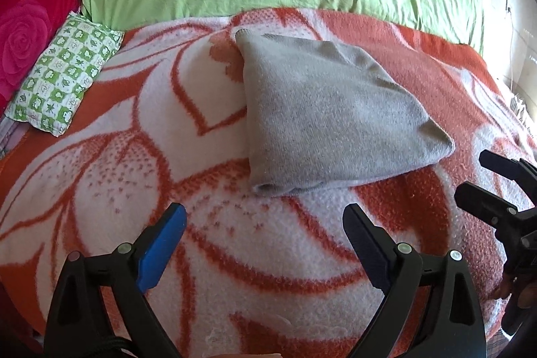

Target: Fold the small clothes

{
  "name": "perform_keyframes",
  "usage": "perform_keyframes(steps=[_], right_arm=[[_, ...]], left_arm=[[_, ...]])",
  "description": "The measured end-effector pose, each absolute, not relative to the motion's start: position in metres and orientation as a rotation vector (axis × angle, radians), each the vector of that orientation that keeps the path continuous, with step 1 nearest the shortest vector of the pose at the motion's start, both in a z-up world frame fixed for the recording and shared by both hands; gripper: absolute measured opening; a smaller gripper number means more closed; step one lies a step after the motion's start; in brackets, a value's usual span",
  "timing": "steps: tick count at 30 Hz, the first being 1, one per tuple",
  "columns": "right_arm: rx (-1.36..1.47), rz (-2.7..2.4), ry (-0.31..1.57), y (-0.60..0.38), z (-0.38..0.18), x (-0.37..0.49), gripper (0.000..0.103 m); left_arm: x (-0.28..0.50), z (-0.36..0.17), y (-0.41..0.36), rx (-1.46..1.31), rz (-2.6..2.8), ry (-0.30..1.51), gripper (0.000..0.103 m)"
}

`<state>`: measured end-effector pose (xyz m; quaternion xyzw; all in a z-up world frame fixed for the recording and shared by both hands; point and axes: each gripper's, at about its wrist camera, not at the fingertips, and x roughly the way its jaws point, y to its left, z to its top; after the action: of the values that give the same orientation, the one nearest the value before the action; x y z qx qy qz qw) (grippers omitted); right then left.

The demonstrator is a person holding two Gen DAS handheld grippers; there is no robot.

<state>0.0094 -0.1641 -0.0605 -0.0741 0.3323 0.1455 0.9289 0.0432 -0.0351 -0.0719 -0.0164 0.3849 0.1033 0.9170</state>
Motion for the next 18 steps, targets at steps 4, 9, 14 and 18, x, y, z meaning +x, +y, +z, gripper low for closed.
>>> perform_keyframes(steps=[4, 9, 14, 18], right_arm=[[-0.174, 0.306, 0.678, -0.1586, -0.0624, 0.0108, 0.103], [-0.188, 0.312, 0.693, -0.1553, -0.0655, 0.0136, 0.103], [-0.188, 0.306, 0.706, -0.1577, -0.0672, 0.0163, 0.103], [-0.192, 0.307, 0.710, -0.1573, -0.0675, 0.0178, 0.103]], left_arm=[[0.0433, -0.0720, -0.0370, -0.028, 0.207, 0.792, 0.096], [0.0443, -0.0723, -0.0371, -0.025, 0.207, 0.805, 0.097], [0.0451, -0.0721, -0.0353, -0.029, 0.212, 0.814, 0.097], [0.0461, -0.0707, -0.0335, -0.034, 0.221, 0.808, 0.097]])
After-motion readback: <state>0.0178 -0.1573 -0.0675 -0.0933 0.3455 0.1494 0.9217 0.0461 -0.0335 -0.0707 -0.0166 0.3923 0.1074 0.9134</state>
